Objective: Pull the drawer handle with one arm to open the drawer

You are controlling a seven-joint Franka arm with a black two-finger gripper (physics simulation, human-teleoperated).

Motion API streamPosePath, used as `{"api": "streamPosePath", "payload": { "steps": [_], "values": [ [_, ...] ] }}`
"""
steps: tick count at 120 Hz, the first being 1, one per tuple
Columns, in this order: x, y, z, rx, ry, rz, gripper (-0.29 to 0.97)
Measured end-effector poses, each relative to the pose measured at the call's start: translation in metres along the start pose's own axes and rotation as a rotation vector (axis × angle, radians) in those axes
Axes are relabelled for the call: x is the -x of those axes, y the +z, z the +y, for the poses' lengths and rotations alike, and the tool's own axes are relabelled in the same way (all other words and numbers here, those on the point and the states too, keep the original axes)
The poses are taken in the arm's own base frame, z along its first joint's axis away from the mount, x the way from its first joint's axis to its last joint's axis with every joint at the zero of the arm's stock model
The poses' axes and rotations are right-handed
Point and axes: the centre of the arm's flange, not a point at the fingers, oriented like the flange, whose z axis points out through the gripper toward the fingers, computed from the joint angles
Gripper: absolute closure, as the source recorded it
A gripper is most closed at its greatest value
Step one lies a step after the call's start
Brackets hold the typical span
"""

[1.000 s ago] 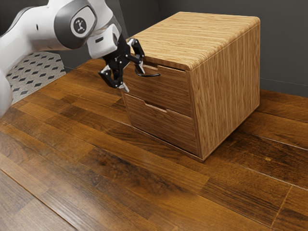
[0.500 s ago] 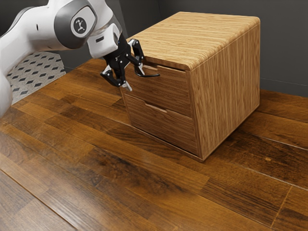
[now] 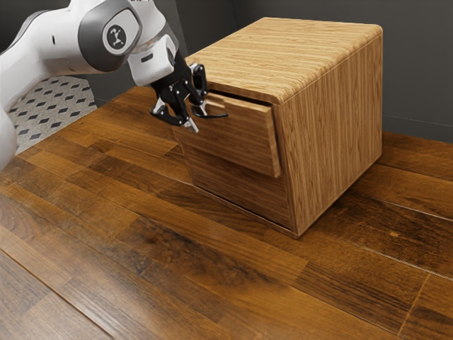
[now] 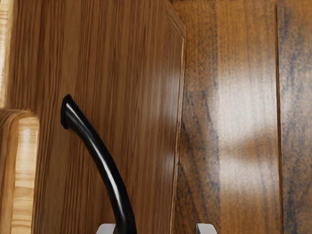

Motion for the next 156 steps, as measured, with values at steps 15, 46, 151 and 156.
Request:
{"api": "streamPosePath", "payload": {
  "steps": [15, 46, 151, 156],
  "values": [
    [0.000, 0.003, 0.004, 0.017, -0.012, 0.005, 0.58],
    [-0.003, -0.006, 0.013, 0.032, -0.028, 0.011, 0.61],
    [-0.004, -0.038, 0.077, 0.107, -0.054, 0.031, 0.58],
    [-0.004, -0.037, 0.080, 0.110, -0.056, 0.032, 0.58]
  ]
}}
